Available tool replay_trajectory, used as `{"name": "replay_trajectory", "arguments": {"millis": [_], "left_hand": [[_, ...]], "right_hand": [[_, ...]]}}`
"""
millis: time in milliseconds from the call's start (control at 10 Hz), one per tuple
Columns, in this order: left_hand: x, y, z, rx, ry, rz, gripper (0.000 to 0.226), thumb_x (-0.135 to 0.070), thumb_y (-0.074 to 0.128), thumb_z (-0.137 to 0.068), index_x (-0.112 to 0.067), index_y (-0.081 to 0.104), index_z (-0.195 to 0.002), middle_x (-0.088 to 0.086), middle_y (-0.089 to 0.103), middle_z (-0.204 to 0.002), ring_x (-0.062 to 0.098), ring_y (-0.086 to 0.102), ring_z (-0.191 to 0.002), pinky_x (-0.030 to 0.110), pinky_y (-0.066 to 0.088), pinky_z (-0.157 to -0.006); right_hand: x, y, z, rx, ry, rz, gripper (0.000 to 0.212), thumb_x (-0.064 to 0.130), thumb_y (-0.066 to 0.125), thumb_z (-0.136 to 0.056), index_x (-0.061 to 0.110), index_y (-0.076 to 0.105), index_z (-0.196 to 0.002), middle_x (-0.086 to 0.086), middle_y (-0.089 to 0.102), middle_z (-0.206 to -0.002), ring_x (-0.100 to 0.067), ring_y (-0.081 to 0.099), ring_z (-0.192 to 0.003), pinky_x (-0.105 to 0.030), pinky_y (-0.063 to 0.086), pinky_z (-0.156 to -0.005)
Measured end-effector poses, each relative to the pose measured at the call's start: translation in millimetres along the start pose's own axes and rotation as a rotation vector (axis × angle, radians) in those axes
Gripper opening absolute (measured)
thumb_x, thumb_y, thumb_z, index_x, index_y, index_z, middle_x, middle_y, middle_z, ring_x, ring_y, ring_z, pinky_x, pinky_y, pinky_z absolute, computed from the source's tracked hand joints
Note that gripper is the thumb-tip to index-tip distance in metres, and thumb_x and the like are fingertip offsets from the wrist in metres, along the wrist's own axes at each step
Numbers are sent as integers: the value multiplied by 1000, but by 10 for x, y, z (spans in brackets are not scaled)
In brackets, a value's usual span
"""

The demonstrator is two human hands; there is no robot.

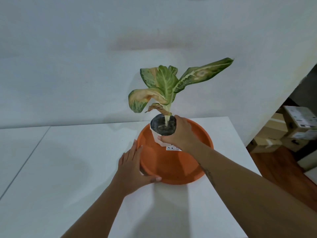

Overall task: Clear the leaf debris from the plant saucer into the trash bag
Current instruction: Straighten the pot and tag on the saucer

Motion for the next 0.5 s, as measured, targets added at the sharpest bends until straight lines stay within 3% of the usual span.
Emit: {"name": "replay_trajectory", "arguments": {"millis": [100,200,500], "left_hand": [[19,27,-18,-46,39,-36,136,-101,41,-47,-28,3,-155,-2,-8,-165,25,11,-151,49,15,-119],[2,25,-12,-69,43,-34,133,-99,45,-50,-27,6,-155,-1,-4,-166,25,14,-151,48,17,-118],[-77,47,-65,-97,-35,-35,131,-100,42,-51,-29,5,-154,0,-2,-166,25,18,-150,48,19,-118]], "right_hand": [[-85,-81,28,-31,-30,33,84,65,74,-43,34,48,-116,10,57,-113,-13,54,-106,-32,47,-93],[-161,-148,47,5,-58,15,85,57,78,-49,30,46,-124,7,53,-121,-14,49,-113,-34,42,-99],[-162,-264,39,96,-66,44,107,49,76,-53,21,27,-144,0,40,-145,-23,34,-138,-45,31,-113]]}}
Point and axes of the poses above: each hand's wrist, its own z-axis away from the middle knuckle, its own y-axis out of the palm, x = y × z, the point moved 1 cm from there along -z, towards the middle knuckle
